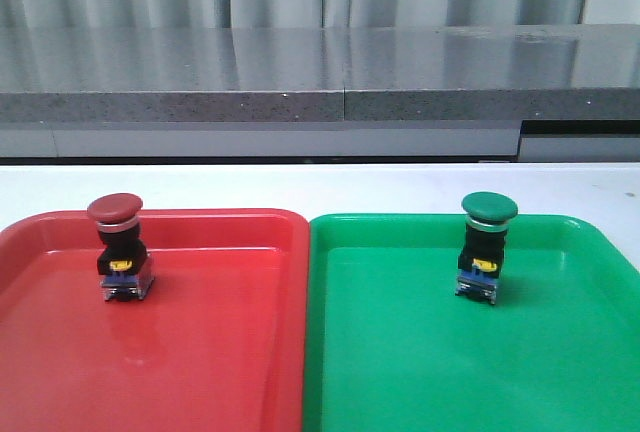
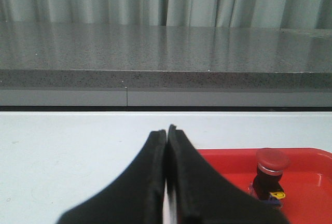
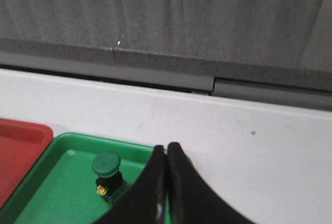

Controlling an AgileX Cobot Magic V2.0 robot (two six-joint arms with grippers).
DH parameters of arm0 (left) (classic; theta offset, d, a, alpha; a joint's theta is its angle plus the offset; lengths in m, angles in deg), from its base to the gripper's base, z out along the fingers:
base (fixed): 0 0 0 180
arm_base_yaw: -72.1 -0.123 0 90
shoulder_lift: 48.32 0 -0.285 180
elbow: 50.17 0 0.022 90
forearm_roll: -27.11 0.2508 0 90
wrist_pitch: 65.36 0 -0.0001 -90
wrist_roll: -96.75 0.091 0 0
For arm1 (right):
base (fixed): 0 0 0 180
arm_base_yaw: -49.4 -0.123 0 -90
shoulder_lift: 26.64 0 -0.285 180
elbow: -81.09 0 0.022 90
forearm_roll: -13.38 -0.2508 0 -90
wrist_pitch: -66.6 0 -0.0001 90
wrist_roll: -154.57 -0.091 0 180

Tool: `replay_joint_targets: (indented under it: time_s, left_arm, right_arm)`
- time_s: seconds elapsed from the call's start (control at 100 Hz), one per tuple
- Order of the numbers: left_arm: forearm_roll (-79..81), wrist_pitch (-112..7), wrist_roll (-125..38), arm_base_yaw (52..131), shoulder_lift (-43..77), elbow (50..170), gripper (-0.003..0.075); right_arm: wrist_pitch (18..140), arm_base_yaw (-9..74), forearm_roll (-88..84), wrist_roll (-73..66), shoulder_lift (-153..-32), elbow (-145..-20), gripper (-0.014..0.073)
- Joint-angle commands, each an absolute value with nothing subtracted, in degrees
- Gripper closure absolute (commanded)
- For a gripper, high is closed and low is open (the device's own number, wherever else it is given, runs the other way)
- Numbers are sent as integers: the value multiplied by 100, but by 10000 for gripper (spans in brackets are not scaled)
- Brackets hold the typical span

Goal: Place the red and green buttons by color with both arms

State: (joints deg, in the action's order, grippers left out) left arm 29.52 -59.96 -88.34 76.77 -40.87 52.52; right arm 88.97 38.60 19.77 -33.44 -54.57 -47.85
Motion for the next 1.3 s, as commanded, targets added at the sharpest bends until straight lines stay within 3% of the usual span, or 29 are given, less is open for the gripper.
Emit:
replay_joint_targets:
  time_s: [0.0, 0.22, 0.54, 1.29]
  left_arm:
    - [2958, -6455, -8879, 7672, -4265, 5010, 739]
    - [2958, -6455, -8879, 7672, -4265, 5010, 739]
    - [2958, -6455, -8879, 7672, -4265, 5010, 739]
    - [2958, -6455, -8879, 7672, -4265, 5010, 739]
  right_arm:
    - [7870, 4114, 1983, -3152, -5173, -4479, 662]
    - [7044, 4777, 1468, -3146, -4131, -3148, 662]
    - [6779, 4836, 1443, -3146, -3263, -2177, 662]
    - [6871, 4836, 1455, -3151, -3263, -2097, 662]
